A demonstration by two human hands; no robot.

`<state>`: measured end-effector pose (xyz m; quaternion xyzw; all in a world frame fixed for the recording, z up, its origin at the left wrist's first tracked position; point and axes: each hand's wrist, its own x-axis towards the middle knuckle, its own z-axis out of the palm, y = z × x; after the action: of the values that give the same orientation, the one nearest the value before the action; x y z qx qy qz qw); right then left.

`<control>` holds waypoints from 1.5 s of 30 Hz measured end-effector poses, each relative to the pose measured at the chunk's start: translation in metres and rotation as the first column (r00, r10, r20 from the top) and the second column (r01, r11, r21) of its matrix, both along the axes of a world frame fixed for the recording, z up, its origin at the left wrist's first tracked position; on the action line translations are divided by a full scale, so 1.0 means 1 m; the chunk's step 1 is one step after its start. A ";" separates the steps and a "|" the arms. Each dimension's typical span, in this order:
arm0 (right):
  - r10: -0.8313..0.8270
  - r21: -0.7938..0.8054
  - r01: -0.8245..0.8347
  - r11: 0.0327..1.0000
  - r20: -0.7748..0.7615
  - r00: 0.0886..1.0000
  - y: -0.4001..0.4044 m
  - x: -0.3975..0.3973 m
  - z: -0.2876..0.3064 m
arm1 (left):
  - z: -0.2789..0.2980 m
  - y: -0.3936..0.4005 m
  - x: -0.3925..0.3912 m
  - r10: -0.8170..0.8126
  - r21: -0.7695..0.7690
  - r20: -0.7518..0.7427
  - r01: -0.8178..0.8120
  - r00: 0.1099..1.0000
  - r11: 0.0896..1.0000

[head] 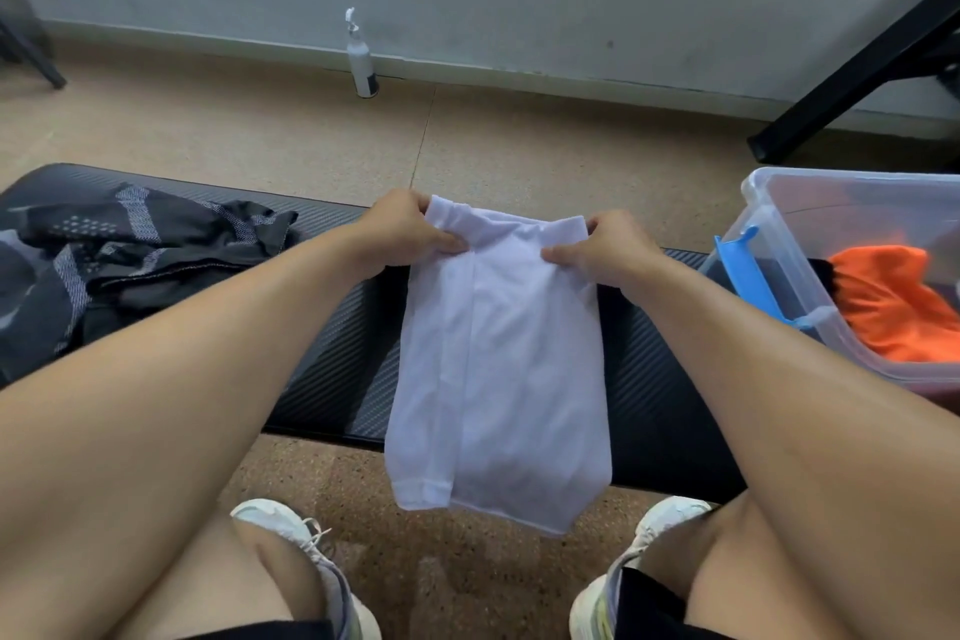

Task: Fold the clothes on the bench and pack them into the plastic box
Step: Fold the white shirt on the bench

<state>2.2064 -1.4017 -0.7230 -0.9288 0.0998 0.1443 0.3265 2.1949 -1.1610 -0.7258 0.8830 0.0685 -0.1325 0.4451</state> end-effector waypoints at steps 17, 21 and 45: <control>-0.180 0.518 -0.094 0.850 0.454 0.873 0.021 -0.007 0.039 | 0.048 0.023 0.002 0.298 -0.298 0.402 -0.184 0.866 0.937; -0.051 0.415 -0.156 0.896 0.447 0.893 0.015 -0.008 0.040 | 0.041 0.032 -0.009 0.188 -0.184 0.376 -0.126 0.907 0.975; 0.627 -0.472 -0.646 0.600 -0.223 0.746 -0.001 -0.084 0.083 | 0.049 0.028 -0.081 -0.459 0.326 -0.007 0.436 0.888 0.839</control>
<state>2.1222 -1.4027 -0.6399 -0.9520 -0.1968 0.2342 -0.0125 2.1136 -1.1327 -0.6767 0.9387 -0.1351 -0.1883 0.2553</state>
